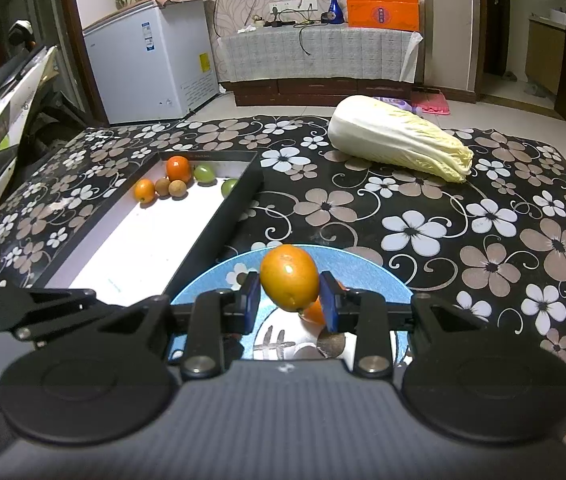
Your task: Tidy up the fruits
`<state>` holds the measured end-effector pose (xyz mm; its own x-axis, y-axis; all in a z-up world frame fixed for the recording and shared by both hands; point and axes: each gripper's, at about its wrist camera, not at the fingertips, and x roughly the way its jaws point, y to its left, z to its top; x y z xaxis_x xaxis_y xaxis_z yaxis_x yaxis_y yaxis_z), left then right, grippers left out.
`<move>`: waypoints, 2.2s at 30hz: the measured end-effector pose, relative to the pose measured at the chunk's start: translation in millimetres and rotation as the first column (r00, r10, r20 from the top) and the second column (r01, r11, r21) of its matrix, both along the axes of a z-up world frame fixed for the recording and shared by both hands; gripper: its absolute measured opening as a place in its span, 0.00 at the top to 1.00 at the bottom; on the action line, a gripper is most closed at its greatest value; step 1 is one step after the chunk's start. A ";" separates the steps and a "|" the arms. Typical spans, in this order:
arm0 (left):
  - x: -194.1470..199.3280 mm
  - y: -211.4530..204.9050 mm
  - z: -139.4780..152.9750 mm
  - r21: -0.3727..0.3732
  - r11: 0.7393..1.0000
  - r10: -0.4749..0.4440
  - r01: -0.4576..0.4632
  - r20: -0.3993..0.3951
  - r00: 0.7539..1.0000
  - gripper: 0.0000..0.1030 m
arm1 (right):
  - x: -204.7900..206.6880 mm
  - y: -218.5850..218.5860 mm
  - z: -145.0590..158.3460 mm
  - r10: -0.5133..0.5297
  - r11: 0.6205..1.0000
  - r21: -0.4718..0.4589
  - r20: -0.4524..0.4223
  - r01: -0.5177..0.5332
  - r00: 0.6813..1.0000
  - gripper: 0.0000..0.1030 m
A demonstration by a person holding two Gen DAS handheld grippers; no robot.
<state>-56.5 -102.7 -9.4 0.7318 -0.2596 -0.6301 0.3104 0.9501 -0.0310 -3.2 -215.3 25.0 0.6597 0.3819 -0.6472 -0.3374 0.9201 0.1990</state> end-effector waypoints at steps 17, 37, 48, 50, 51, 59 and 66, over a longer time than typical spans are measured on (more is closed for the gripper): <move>2.6 -13.3 -7.7 0.010 1.000 -0.019 0.019 -0.010 1.000 0.67 | -0.8 -2.7 -2.9 0.001 1.000 -0.007 -0.007 -0.001 1.000 0.66; -2.9 -23.9 -13.8 0.018 0.998 -0.067 0.068 -0.016 0.998 0.67 | 0.3 -2.1 -6.9 0.007 1.000 -0.020 -0.034 -0.008 0.999 0.66; -9.4 -27.9 -13.6 0.015 0.992 -0.122 0.122 0.004 0.992 0.67 | 5.1 -2.0 -17.3 0.005 0.999 -0.048 -0.073 -0.009 0.997 0.66; -10.9 -29.4 -13.5 0.015 0.991 -0.133 0.133 0.011 0.991 0.67 | 5.9 -1.1 -19.8 0.008 0.998 -0.056 -0.080 -0.012 0.997 0.66; -11.3 -29.8 -13.4 0.013 0.991 -0.137 0.137 0.012 0.991 0.67 | 6.2 -0.9 -20.8 0.009 0.998 -0.058 -0.084 -0.013 0.996 0.66; -11.8 -30.0 -13.7 0.010 0.989 -0.148 0.148 0.017 0.989 0.67 | 8.5 2.4 -26.4 0.018 0.996 -0.081 -0.104 -0.027 0.994 0.66; -12.9 -29.5 -13.1 0.009 0.988 -0.152 0.152 0.023 0.988 0.67 | 9.7 2.6 -27.3 0.018 0.996 -0.083 -0.113 -0.028 0.993 0.65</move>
